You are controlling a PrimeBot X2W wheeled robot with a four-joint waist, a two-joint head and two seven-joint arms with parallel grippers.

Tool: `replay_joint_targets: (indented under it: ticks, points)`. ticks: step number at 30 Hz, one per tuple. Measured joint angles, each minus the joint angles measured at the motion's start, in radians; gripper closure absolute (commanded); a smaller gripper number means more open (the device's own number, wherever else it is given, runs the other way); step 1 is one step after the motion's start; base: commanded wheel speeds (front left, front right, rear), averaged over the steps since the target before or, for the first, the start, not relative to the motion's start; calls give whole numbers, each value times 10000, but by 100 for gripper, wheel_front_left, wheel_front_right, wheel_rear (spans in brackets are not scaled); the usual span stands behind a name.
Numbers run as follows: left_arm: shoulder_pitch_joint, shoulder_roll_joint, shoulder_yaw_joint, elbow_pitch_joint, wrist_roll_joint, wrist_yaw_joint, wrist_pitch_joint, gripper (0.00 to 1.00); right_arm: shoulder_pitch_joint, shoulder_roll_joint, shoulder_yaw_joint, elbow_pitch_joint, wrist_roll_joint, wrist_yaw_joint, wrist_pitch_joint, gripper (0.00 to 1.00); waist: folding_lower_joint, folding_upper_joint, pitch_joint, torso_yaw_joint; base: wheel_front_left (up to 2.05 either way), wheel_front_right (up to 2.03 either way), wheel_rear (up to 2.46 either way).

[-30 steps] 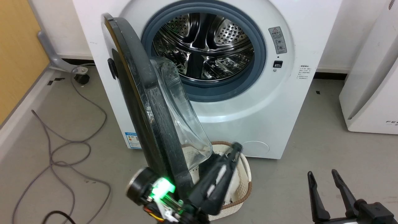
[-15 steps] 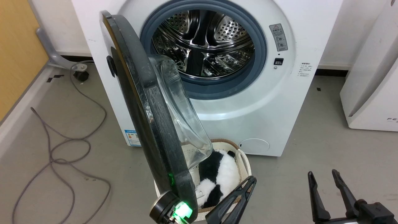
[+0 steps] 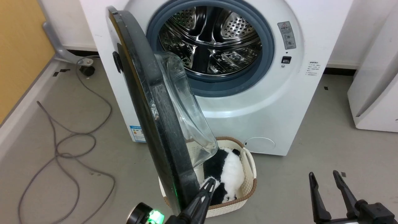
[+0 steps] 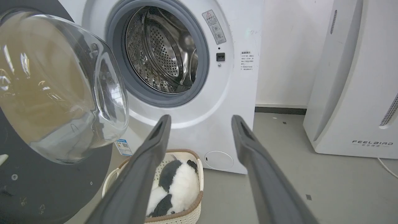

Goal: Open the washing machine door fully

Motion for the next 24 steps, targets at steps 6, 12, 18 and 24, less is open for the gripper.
replay_joint_targets:
  ticks: [6, 12, 18, 24]
  points:
    - [5, 82, 174, 52, -63, 71, -4, 100, 0, 2, 44, 12, 2, -2, 0, 0, 0, 0, -6, 367, 0, 0, 0]
    - [175, 332, 291, -44, -86, 127, -4, 100, 2, 4, 77, 35, 2, 0, 0, 0, 0, 0, -25, 896, 0, 0, 0]
    - [532, 516, 570, -217, -219, 385, -2, 100, 5, 6, 29, 29, 2, 0, 0, 0, 0, 0, -39, 1559, 0, 0, 0]
    - [619, 696, 1152, -207, -418, 696, -2, 100, 4, 6, 50, 23, 4, -2, 0, 0, 0, 0, -16, 2260, 0, 0, 0]
